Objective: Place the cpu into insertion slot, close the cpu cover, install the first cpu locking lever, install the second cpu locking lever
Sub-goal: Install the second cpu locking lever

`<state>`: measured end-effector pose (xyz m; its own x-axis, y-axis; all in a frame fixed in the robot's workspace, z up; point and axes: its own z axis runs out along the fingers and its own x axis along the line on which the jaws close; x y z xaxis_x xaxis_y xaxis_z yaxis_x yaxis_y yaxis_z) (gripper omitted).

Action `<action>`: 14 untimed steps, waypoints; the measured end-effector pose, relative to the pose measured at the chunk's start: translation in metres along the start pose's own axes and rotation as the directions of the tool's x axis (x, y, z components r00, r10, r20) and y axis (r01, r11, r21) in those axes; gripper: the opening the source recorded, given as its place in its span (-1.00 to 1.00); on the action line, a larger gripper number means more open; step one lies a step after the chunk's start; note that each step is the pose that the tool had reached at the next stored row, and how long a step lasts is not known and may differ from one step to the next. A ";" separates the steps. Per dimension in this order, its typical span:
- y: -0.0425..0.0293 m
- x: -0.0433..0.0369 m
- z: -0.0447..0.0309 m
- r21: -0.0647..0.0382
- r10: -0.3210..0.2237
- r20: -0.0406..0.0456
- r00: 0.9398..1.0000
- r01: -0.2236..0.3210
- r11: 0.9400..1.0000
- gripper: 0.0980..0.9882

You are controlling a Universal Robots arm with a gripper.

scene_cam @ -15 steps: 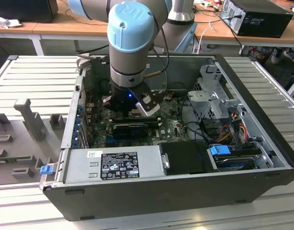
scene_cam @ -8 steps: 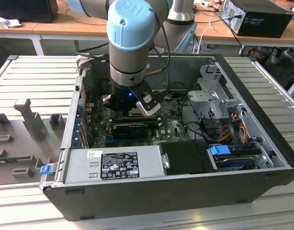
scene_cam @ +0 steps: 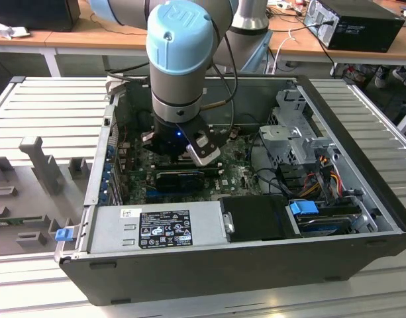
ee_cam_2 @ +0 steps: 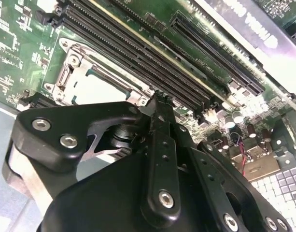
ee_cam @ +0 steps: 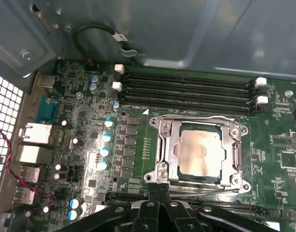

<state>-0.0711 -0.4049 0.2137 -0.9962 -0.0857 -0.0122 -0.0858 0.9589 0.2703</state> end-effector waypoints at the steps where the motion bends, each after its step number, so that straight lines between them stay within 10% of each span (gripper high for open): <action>1: -0.0010 0.0003 0.0002 -0.004 0.000 0.000 1.000 0.000 1.000 -0.98; 14: -0.0087 0.0019 0.0104 -0.077 -0.001 0.007 1.000 0.001 0.997 -0.98</action>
<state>-0.0723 -0.4106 0.2013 -0.9962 -0.0844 -0.0189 -0.0858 0.9351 0.3438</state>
